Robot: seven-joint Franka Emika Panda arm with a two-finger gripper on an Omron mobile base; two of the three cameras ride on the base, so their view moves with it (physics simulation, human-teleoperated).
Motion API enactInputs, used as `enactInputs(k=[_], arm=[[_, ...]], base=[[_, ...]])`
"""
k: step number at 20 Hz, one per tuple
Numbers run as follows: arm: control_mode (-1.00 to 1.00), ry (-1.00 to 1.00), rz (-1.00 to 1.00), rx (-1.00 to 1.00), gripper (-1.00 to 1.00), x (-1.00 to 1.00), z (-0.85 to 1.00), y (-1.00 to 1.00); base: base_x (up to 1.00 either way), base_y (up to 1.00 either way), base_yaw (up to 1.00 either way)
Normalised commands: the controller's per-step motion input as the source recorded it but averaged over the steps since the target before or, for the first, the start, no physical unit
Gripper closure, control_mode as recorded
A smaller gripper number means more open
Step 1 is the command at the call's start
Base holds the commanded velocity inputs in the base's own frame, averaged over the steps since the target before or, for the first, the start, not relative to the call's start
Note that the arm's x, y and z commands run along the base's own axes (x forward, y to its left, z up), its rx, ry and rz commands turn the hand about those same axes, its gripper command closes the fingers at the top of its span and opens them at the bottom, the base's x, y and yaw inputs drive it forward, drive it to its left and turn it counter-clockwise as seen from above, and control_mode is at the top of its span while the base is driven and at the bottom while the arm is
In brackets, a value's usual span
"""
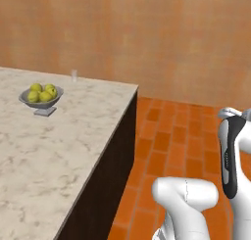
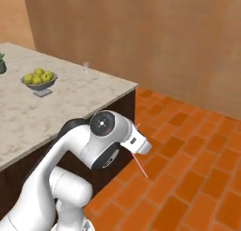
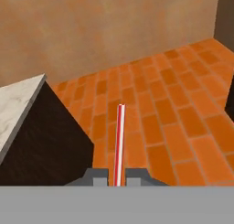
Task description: Take a straw from the drawer in front and place it inside the glass cup on the dining counter.
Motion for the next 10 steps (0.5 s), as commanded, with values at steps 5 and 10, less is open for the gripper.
enactInputs(k=[5,10], arm=[[1.0,0.0,0.0,0.0,1.0,0.0,0.0,0.0],[1.0,0.0,0.0,0.0,1.0,0.0,0.0,0.0]], base=[[0.82,-0.76,0.33],[0.77,-0.76,0.34]])
